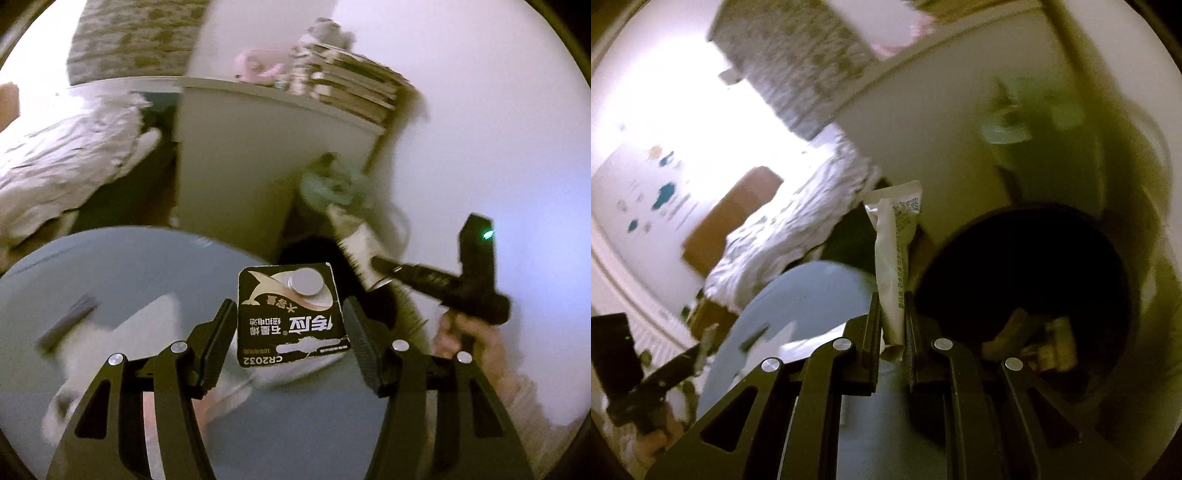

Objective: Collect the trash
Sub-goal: 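Carry the battery card and white tube over the bin and open both tools, then grasp the orange bag with the left tool while the right tool grasps the white padded envelope, then carry the orange bag and padded envelope over the bin and open both tools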

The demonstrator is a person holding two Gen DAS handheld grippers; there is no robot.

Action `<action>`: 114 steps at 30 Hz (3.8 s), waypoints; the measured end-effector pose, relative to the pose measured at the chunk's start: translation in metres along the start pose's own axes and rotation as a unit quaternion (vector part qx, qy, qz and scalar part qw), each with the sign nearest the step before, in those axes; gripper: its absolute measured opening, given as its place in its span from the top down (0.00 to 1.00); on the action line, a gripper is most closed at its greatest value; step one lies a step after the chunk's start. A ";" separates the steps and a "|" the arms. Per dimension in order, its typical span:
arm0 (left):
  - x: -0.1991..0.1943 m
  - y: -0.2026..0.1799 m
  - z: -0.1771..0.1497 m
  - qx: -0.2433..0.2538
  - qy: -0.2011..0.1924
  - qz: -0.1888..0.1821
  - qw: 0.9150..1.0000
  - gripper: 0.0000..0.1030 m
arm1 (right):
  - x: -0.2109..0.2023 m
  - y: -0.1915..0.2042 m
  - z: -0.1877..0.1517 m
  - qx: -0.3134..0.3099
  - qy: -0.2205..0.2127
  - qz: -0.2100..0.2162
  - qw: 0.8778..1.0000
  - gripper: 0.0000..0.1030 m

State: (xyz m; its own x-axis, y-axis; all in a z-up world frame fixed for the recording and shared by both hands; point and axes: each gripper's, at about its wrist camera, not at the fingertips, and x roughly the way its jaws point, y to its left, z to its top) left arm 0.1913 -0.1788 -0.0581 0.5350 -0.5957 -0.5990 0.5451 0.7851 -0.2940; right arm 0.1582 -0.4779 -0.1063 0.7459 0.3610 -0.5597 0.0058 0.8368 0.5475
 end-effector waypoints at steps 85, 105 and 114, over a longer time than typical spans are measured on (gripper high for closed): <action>0.002 0.056 -0.042 0.000 0.025 0.063 0.998 0.56 | 0.069 0.102 -0.032 -0.163 0.064 -0.042 0.984 0.72; 0.099 -0.058 0.036 0.084 0.023 -0.058 0.994 0.56 | 0.027 -0.038 0.023 -0.037 -0.011 -0.129 0.991 0.72; 0.140 -0.064 0.034 0.076 0.052 -0.075 0.993 0.56 | 0.036 -0.064 0.023 -0.013 0.005 -0.155 0.988 0.72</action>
State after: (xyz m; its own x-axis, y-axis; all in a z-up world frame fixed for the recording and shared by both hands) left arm 0.2534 -0.3180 -0.0975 0.3761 -0.6771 -0.6325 0.7090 0.6498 -0.2740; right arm 0.1997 -0.5279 -0.1476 0.7042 0.0898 -0.7043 0.2163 0.9177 0.3333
